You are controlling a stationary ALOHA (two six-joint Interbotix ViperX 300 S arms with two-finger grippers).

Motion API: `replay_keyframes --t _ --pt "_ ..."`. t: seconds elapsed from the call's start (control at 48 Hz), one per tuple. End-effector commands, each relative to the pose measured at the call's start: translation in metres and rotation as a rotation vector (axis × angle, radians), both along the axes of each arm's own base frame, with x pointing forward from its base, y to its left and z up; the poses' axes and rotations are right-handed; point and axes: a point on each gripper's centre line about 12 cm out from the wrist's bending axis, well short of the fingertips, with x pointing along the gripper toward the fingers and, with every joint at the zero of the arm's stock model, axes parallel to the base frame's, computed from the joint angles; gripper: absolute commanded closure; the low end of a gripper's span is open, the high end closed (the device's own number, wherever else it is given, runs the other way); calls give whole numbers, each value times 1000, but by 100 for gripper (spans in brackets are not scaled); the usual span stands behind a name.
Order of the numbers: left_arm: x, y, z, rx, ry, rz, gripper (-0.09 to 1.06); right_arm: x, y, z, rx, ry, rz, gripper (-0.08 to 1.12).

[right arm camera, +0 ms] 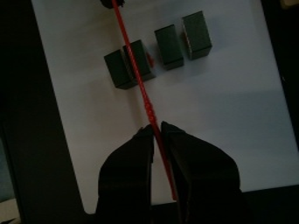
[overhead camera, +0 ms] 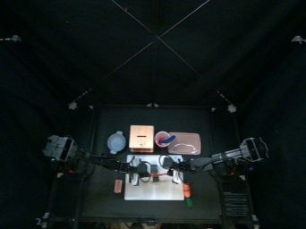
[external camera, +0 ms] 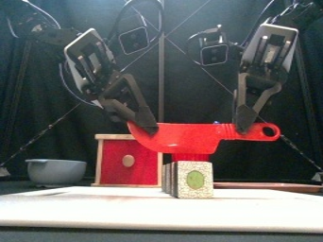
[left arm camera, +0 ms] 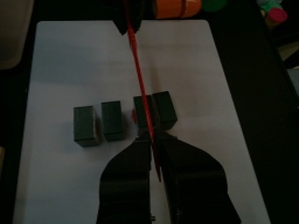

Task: Place sushi on board then cut the sushi with the knife then place the pieces on the plate
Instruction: Cut the sushi into 4 pieces

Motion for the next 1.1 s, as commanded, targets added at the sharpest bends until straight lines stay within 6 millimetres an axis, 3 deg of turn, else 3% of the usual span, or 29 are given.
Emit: replay_keyframes --t 0.021,0.208,1.104 --pt "5 -14 21 -11 -65 -35 54 3 2 19 15 -60 -1 55" --pt "4 -21 17 -12 -55 -50 54 1 9 13 34 -40 4 55" --pt "9 -18 -3 -7 -8 -34 54 3 6 -1 20 -4 2 55"
